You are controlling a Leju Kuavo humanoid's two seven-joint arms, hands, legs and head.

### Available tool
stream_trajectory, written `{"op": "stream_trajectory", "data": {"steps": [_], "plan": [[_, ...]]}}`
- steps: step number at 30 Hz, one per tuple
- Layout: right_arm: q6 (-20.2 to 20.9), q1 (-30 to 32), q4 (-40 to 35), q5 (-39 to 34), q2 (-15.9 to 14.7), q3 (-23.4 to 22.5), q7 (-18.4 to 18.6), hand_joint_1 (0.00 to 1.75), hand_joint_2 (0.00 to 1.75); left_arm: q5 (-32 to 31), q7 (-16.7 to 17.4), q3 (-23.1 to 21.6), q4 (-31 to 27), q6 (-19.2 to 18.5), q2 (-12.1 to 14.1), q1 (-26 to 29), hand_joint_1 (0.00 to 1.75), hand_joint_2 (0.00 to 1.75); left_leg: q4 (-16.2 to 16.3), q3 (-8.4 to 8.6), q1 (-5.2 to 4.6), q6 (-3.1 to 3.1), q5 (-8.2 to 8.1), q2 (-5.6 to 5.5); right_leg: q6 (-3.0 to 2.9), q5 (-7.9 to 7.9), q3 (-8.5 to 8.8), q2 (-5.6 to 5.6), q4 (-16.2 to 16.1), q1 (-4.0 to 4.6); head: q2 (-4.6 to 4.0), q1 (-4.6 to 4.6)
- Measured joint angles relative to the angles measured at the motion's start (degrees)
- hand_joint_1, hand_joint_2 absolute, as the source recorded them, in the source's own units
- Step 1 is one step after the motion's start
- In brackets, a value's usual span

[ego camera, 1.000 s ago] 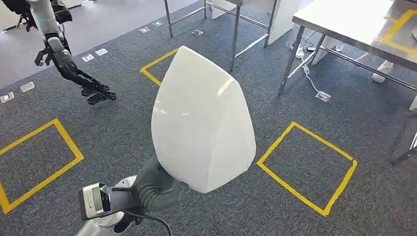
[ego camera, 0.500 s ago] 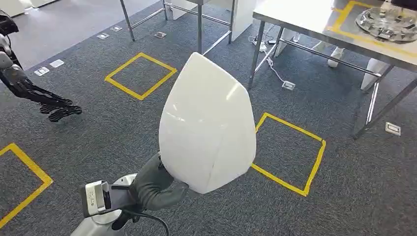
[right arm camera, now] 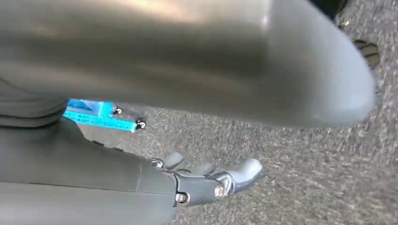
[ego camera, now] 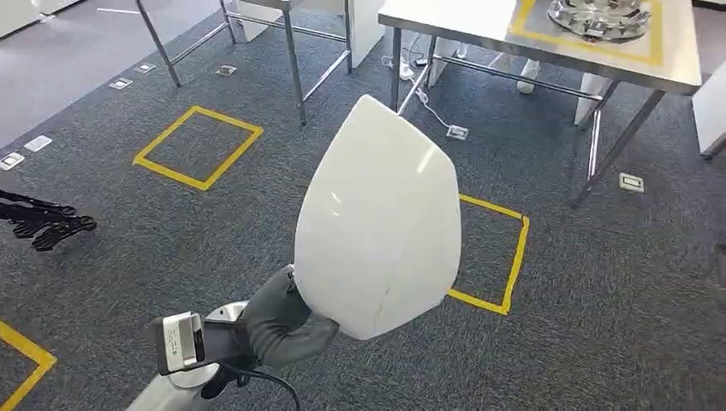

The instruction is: Take the parts from the cabinet and place them on the table.

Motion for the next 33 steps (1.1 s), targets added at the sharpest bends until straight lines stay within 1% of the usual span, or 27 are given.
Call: {"op": "stream_trajectory", "data": {"steps": [1, 2, 3, 4, 5, 6, 7, 8, 9, 10, 13, 14, 15, 16, 17, 18, 19, 20, 21, 22, 24, 25, 26, 27, 28, 29, 33], "plan": [[0.02, -0.16, 0.0, 0.0, 0.0, 0.0, -0.02, 0.0, 0.0, 0.0, -0.02, -0.06, -0.02, 0.0, 0.0, 0.03, 1.75, 1.75, 3.19, -1.4, 0.14, -0.2, -2.06, -1.95, -0.28, 0.04, -0.05, 0.41, 0.01, -0.07, 0.0, -0.2], [0.04, -0.37, 0.0, 0.0, 0.0, 0.0, -0.02, 0.0, 0.0, -0.07, 0.07, -0.13, 0.04, 0.0, 0.15, 0.17, 1.75, 1.75, 8.06, -3.67, 0.27, -0.41, -4.49, -2.86, -0.36, 0.05, -0.1, 1.14, 0.02, -0.07, 0.0, -0.37], [0.04, -0.45, 0.0, 0.0, 0.0, 0.0, -0.04, 0.0, 0.0, -0.09, 0.11, -0.2, 0.11, 0.0, 0.31, 0.38, 1.75, 1.75, 12.75, -5.96, 0.3, -0.54, -6.44, -3.09, -0.38, 0.05, -0.17, 1.8, 0.06, -0.07, 0.0, -0.39], [0.07, -0.42, 0.0, 0.0, 0.0, 0.0, -0.04, 0.0, 0.0, -0.09, 0.15, -0.31, 0.13, -0.02, 0.42, 0.55, 1.75, 1.75, 15.68, -7.5, 0.3, -0.62, -7.14, -3.14, -0.37, 0.05, -0.21, 2.42, 0.13, -0.07, 0.0, -0.46], [0.07, -0.32, 0.0, 0.0, 0.0, 0.0, -0.02, 0.0, 0.0, -0.09, 0.15, -0.39, 0.18, -0.02, 0.48, 0.68, 1.75, 1.75, 16.26, -7.97, 0.33, -0.6, -6.5, -3.16, -0.36, 0.04, -0.19, 3.09, 0.19, -0.09, 0.0, -0.53], [0.07, -0.24, 0.0, 0.0, 0.0, 0.0, -0.04, 0.0, 0.0, -0.11, 0.17, -0.48, 0.15, -0.11, 0.48, 0.67, 1.75, 1.75, 13.78, -7.03, 0.42, -0.55, -4.31, -3.24, -0.3, 0.02, -0.14, 3.84, 0.24, -0.12, 0.0, -0.57], [0.07, -0.25, 0.0, 0.0, 0.02, 0.0, -0.09, 0.0, 0.0, -0.11, 0.17, -0.5, 0.15, -0.2, 0.48, 0.65, 1.75, 1.75, 9.19, -4.95, 0.53, -0.46, -1.45, -3.54, -0.18, 0.01, -0.06, 4.62, 0.31, -0.19, 0.0, -0.57], [0.09, -0.29, 0.0, 0.02, 0.04, 0.0, -0.11, 0.0, 0.0, -0.22, 0.17, -0.55, 0.13, -0.22, 0.48, 0.62, 1.75, 1.75, 3.91, -2.49, 0.67, -0.42, 1.18, -4.45, 0.1, -0.03, 0.0, 5.35, 0.42, -0.27, 0.0, -0.61], [0.09, -0.31, 0.0, 0.07, 0.04, 0.0, -0.11, 0.0, 0.0, -0.28, 0.17, -0.59, 0.15, -0.31, 0.5, 0.58, 1.75, 1.75, -0.17, -0.83, 1.02, -0.41, 2.11, -7.19, 0.4, -0.08, -0.14, 5.9, 0.52, -0.35, 0.0, -0.72], [0.09, -0.44, 0.0, 0.07, 0.02, 0.0, -0.11, 0.0, 0.0, -0.28, 0.17, -0.63, 0.15, -0.37, 0.52, 0.61, 1.75, 1.75, -0.84, -0.62, 1.0, -0.21, 1.68, -7.99, 0.9, -0.1, -0.53, 6.64, 0.93, -0.03, 0.0, -0.77], [0.13, -0.04, 0.0, 0.13, 0.02, 0.0, -0.13, 0.0, 0.0, -0.35, 0.24, -0.68, 0.15, -0.57, 0.5, 0.52, 1.75, 1.75, -0.53, -0.71, 0.43, 1.13, 1.87, -6.28, 2.23, 0.59, -0.95, 8.13, 0.2, -0.55, 0.0, -0.64], [0.11, 0.02, 0.0, 0.15, 0.0, 0.0, -0.13, 0.0, 0.0, -0.35, 0.26, -0.7, 0.15, -0.63, 0.39, 0.4, 1.75, 1.75, -1.0, -0.63, 0.77, 1.65, 2.21, -5.57, 2.6, 0.57, -1.05, 8.31, 0.29, -0.58, 0.0, -0.68], [0.13, 0.08, 0.0, 0.15, 0.09, 0.0, -0.11, 0.0, 0.0, -0.35, 0.35, -0.7, 0.15, -0.7, 0.31, 0.32, 1.75, 1.75, -1.23, -0.54, 0.79, 2.05, 2.36, -4.79, 2.59, -0.06, -1.43, 5.21, 1.34, -0.43, 0.0, -0.45], [0.13, -0.03, 0.0, 0.15, 0.09, 0.0, -0.13, 0.0, 0.0, -0.35, 0.33, -0.7, 0.13, -0.7, 0.26, 0.32, 1.75, 1.75, -1.28, -0.57, 0.74, 2.4, 2.36, -4.22, 2.7, -1.84, -2.74, 2.72, 3.94, -0.18, 0.0, -0.07], [0.13, -0.25, 0.0, 0.15, 0.09, 0.0, -0.22, 0.0, 0.0, -0.35, 0.35, -0.7, 0.15, -0.7, 0.26, 0.34, 1.75, 1.75, -1.26, -0.64, 0.63, 2.5, 2.33, -3.46, 2.86, -4.19, -4.8, 1.82, 8.19, -0.18, 0.0, -0.02], [0.13, -0.41, 0.0, 0.15, 0.09, 0.0, -0.31, 0.0, 0.0, -0.37, 0.46, -0.7, 0.22, -0.72, 0.26, 0.43, 1.75, 1.75, -1.24, -0.7, 0.51, 2.62, 2.27, -2.57, 2.97, -6.46, -7.24, 1.58, 13.3, -0.21, 0.0, -0.02], [0.13, -0.39, 0.0, 0.15, 0.09, 0.0, -0.35, 0.0, 0.0, -0.37, 0.48, -0.7, 0.28, -0.74, 0.26, 0.44, 1.75, 1.75, -1.23, -0.75, 0.42, 2.71, 2.22, -1.73, 3.01, -7.88, -9.16, 1.54, 17.44, -0.2, 0.0, 0.0], [0.13, -0.26, 0.0, 0.15, 0.11, 0.0, -0.33, 0.0, 0.0, -0.37, 0.48, -0.7, 0.33, -0.77, 0.26, 0.44, 1.75, 1.75, -1.22, -0.74, 0.35, 2.72, 2.2, -0.99, 3.03, -7.8, -9.76, 1.52, 18.78, -0.21, 0.0, 0.02], [0.13, -0.11, 0.0, 0.15, 0.11, 0.0, -0.33, 0.0, 0.0, -0.37, 0.5, -0.7, 0.33, -0.79, 0.26, 0.42, 1.75, 1.75, -1.21, -0.7, 0.29, 2.73, 2.16, -0.32, 2.94, -6.43, -8.78, 1.42, 17.12, -0.19, 0.0, 0.02], [0.13, -0.04, 0.0, 0.13, 0.11, 0.0, -0.31, 0.0, 0.0, -0.37, 0.5, -0.7, 0.33, -0.79, 0.22, 0.39, 1.75, 1.75, -1.19, -0.64, 0.24, 2.69, 2.09, 0.31, 2.79, -4.27, -6.62, 1.18, 13.12, -0.17, 0.0, 0.02], [0.13, -0.21, 0.0, 0.15, 0.07, 0.0, -0.33, 0.0, 0.0, -0.37, 0.5, -0.72, 0.33, -0.79, 0.15, 0.18, 1.75, 1.75, -1.03, -0.41, 0.19, 2.33, 1.85, 0.91, 2.17, -0.23, -0.42, -0.45, 2.35, 0.02, 0.0, 0.02], [0.13, -0.32, 0.0, 0.15, 0.07, 0.0, -0.35, 0.0, 0.0, -0.37, 0.5, -0.72, 0.33, -0.81, 0.13, 0.0, 1.75, 1.75, -0.92, -0.6, -0.18, 1.94, 1.64, 1.46, 1.76, -0.93, 0.38, -0.96, 0.91, 0.42, 0.0, -0.02], [0.13, -0.19, 0.0, 0.15, 0.09, 0.0, -0.35, 0.0, 0.0, -0.39, 0.5, -0.77, 0.33, -0.83, 0.13, -0.21, 1.75, 1.75, -0.95, -0.51, -0.18, 1.68, 1.57, 1.51, 1.45, -0.61, 0.27, -0.58, 0.52, 0.5, 0.0, -0.07], [0.13, 0.0, 0.0, 0.22, 0.09, 0.0, -0.33, 0.0, 0.0, -0.37, 0.5, -0.83, 0.33, -0.87, 0.04, -0.36, 1.75, 1.75, -0.87, -0.45, -0.26, 1.61, 1.46, 1.54, 1.51, -0.35, 0.35, -0.55, 0.32, 0.31, 0.0, -0.11], [0.15, 0.12, 0.0, 0.33, 0.09, 0.0, -0.33, 0.0, 0.0, -0.39, 0.52, -0.85, 0.35, -0.87, 0.07, -0.46, 1.75, 1.75, -1.06, -0.35, -0.36, 2.46, 1.42, 1.5, 1.71, -0.35, 0.34, -0.56, 0.32, 0.29, 0.0, -0.2], [0.22, 0.11, 0.0, 0.44, 0.09, 0.0, -0.33, 0.0, 0.0, -0.39, 0.5, -0.87, 0.39, -0.98, 0.09, -0.49, 1.75, 1.75, -1.2, -0.3, -0.32, 2.08, 1.7, 1.47, 1.55, -0.33, 0.34, -0.55, 0.33, 0.39, 0.0, -0.24], [0.72, 0.03, 0.0, 0.81, 0.11, 0.0, -0.33, 0.0, 0.0, -0.46, 0.52, -1.03, 0.66, -1.22, 0.13, -0.5, 1.75, 1.75, -1.79, -0.11, -0.29, 1.36, 2.13, 1.24, 1.05, -0.44, 0.3, -0.61, 0.35, 0.45, 0.0, -0.31]]}}
